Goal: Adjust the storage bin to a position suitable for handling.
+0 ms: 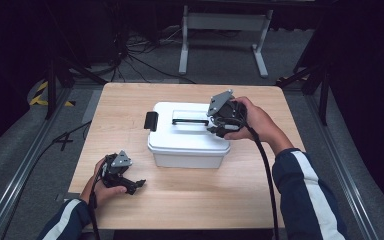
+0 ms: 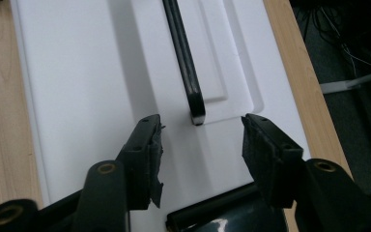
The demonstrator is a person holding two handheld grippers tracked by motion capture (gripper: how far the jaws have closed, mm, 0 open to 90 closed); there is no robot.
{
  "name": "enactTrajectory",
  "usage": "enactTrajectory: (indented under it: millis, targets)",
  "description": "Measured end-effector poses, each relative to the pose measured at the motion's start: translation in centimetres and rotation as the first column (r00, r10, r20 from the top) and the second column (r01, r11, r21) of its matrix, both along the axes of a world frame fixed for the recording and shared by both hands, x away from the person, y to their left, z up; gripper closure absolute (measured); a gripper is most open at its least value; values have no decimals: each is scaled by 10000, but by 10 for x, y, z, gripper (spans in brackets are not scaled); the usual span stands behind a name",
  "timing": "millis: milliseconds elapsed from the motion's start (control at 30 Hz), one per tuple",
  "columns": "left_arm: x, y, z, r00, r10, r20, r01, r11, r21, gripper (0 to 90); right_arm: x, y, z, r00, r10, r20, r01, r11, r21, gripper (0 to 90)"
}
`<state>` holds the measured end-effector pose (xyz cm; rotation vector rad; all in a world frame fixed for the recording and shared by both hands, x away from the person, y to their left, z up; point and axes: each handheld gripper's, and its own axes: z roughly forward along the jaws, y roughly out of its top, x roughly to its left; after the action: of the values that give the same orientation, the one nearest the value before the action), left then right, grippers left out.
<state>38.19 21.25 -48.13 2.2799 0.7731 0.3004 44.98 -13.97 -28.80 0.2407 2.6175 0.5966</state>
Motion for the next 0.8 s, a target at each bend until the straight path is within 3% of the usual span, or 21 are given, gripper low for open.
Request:
enactTrajectory:
  millis: [167, 467, 800]
  targets:
    - [0, 0, 0, 10000, -5, -2, 5, 10000, 6, 6, 2, 8, 3, 9999, 130, 5, -129, 9982, -585, 532]
    - [0, 0, 0, 10000, 0, -1, 0, 10000, 2, 7, 8, 24, 10, 9993, 368, -47, -371, 9943, -1003, 603]
    - [0, 0, 0, 10000, -4, -4, 4, 10000, 7, 6, 9, 47, 3, 9979, 635, -148, -650, 9882, -1390, 702]
